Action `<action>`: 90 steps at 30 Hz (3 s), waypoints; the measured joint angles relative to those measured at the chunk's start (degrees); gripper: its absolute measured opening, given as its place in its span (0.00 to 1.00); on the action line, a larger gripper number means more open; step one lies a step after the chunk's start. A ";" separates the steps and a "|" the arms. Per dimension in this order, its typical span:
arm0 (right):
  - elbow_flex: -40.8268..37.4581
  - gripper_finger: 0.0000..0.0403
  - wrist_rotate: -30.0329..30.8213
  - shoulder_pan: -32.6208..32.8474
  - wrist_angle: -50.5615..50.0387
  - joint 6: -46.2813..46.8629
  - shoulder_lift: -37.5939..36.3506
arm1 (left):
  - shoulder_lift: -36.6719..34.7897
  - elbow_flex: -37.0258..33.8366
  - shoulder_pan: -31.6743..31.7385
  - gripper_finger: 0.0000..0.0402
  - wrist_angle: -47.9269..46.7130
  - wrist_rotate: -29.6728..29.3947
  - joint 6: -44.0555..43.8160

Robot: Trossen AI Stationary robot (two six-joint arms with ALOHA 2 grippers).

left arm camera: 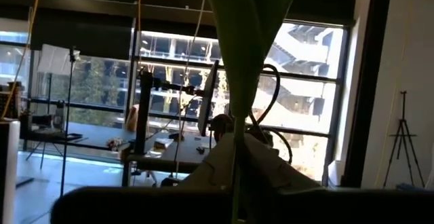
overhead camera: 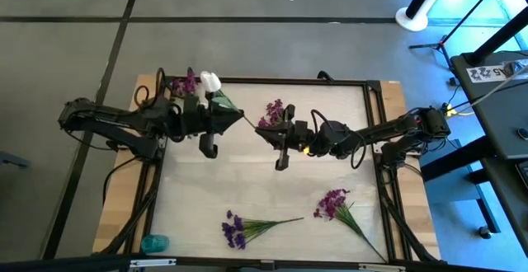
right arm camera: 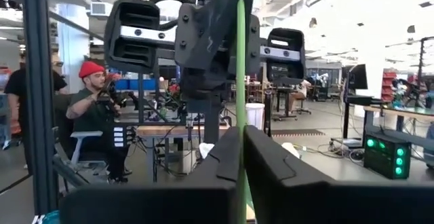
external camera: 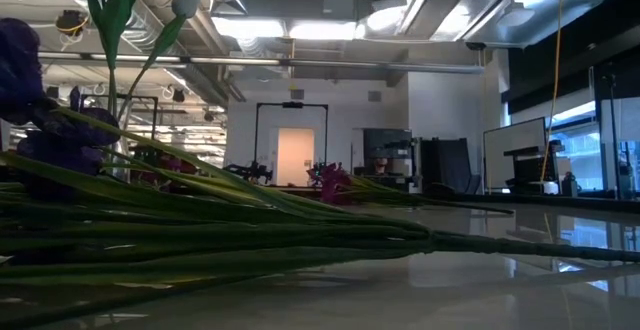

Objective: Sort flowers into vase by color
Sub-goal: Put the white flower into the transparent vase, then put the violet flowers into the transparent blue vase

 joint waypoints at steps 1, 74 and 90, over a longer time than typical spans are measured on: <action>0.02 0.09 0.02 0.00 -0.48 0.01 0.00 | 0.00 0.00 0.02 0.02 -0.05 -0.03 0.04; -0.02 0.76 15.16 22.51 -27.19 6.37 -5.68 | -40.33 -8.06 -9.77 0.15 -89.98 -37.34 -34.27; 0.00 0.76 21.62 16.95 -45.29 13.29 -8.60 | -40.26 14.27 -9.77 0.33 -113.38 -10.60 -52.34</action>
